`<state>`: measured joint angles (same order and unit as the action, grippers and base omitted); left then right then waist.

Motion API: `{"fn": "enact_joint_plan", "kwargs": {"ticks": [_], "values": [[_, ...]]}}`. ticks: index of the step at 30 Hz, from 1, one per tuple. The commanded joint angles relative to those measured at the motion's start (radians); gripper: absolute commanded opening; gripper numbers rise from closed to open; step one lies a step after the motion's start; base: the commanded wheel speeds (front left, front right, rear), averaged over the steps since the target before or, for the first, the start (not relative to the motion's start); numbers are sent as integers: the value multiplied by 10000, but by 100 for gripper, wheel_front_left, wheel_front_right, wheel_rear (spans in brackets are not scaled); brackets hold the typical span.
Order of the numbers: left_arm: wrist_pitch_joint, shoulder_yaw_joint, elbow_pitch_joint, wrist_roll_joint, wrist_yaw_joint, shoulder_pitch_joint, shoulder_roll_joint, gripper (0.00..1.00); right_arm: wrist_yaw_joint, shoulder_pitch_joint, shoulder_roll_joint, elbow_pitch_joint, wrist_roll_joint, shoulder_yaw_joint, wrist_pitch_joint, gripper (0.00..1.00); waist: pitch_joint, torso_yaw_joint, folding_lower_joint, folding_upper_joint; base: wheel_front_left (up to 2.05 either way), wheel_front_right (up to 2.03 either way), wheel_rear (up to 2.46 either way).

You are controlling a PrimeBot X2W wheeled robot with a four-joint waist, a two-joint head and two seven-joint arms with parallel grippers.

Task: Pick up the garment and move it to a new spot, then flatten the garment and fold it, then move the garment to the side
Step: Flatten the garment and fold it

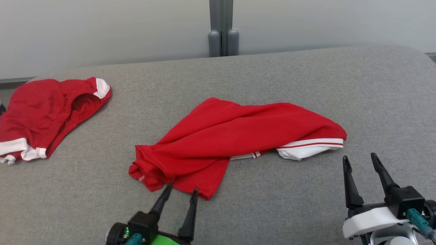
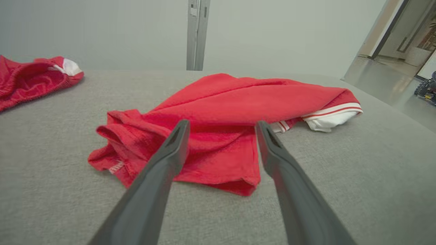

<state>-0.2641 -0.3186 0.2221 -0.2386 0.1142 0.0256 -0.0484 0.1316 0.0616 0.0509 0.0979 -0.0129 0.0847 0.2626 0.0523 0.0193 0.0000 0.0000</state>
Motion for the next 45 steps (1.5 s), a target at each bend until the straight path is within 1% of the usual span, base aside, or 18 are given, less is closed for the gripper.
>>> {"fn": "enact_joint_plan", "kwargs": {"ticks": [1, 4, 11, 14, 18, 19, 20, 21, 24, 26, 29, 31, 34, 37, 40, 44, 45], "values": [[-5, -310, 434, 83, 62, -288, -40, 100, -17, -147, 2, 10, -9, -96, 31, 100, 1, -274, 0, 0, 0, 0, 0], [-5, -910, 1450, 9, 98, -875, -45, 100, -17, -283, 0, 84, 15, -388, 31, 100, 28, -500, 0, 0, 0, 0, 0], [-5, -1635, 3483, -52, 101, -1976, -40, 100, -17, -427, 0, 285, -170, -938, 31, 100, 25, -737, 0, 0, 0, 0, 0], [-5, -1902, 4293, 38, -239, -2481, -48, 100, -17, -402, -1, 359, -247, -1085, 31, 100, 50, -765, 0, 0, 0, 0, 0], [-3, -2312, 5137, -88, -447, -2979, -42, 100, -17, -440, 0, 369, -402, -1150, 31, 100, 87, -780, 0, 0, 0, 0, 0], [24, -2438, 5390, -147, -422, -3057, -43, 90, -17, -446, 1, 365, -436, -1140, 31, 100, 91, -780, 0, 0, 0, 0, 0], [29, -2571, 5646, -202, -399, -3193, -43, 34, -17, -447, 0, 362, -466, -1138, 31, 100, 101, -781, 0, 0, 0, 0, 0], [17, -2683, 5802, -262, -364, -3321, -43, 1, -17, -441, 0, 367, -491, -1140, 31, 100, 106, -780, 0, 0, 0, 0, 0], [6, -3052, 6175, -455, -260, -3611, -42, 0, -17, -386, 1, 342, -581, -1046, 31, 100, 123, -702, 0, 0, 0, 0, 0], [-5, -3072, 6182, -622, -269, -3804, -42, 0, -17, -322, -1, 310, -629, -949, 31, 100, 124, -604, 0, 0, 0, 0, 0], [-15, -2788, 5748, -847, -356, -4084, -64, 0, -17, -235, 0, 276, -700, -762, 31, 100, 130, -401, 0, 0, 0, 0, 0], [-9, -2556, 5141, -971, -291, -4159, -241, 0, -17, -221, -3, 271, -768, -701, 31, 100, 130, -261, 0, 0, 0, 0, 0], [-9, -2101, 3942, -1179, -214, -4423, -753, 0, -17, -228, 0, 291, -830, -659, 31, 100, 109, -75, 0, 0, 0, 0, 0], [315, -1704, 2537, -1359, -314, -4640, -1329, 0, -17, -294, 0, 344, -905, -666, 31, 100, 71, 16, 0, 0, 0, 0, 0], [1080, -1262, 774, -1725, -392, -4518, -1947, 0, -17, -266, 2, 385, -993, -682, 31, 100, 6, 64, 0, 0, 0, 0, 0], [2376, -849, -1533, -2375, -534, -3712, -2674, 0, -17, -80, 1, 437, -1088, -699, 31, 100, -131, 74, 0, 0, 0, 0, 0], [2793, -767, -2192, -2464, -590, -3396, -2987, 0, -17, -25, 1, 462, -1105, -693, 31, 100, -186, 52, 0, 0, 0, 0, 0]]}}
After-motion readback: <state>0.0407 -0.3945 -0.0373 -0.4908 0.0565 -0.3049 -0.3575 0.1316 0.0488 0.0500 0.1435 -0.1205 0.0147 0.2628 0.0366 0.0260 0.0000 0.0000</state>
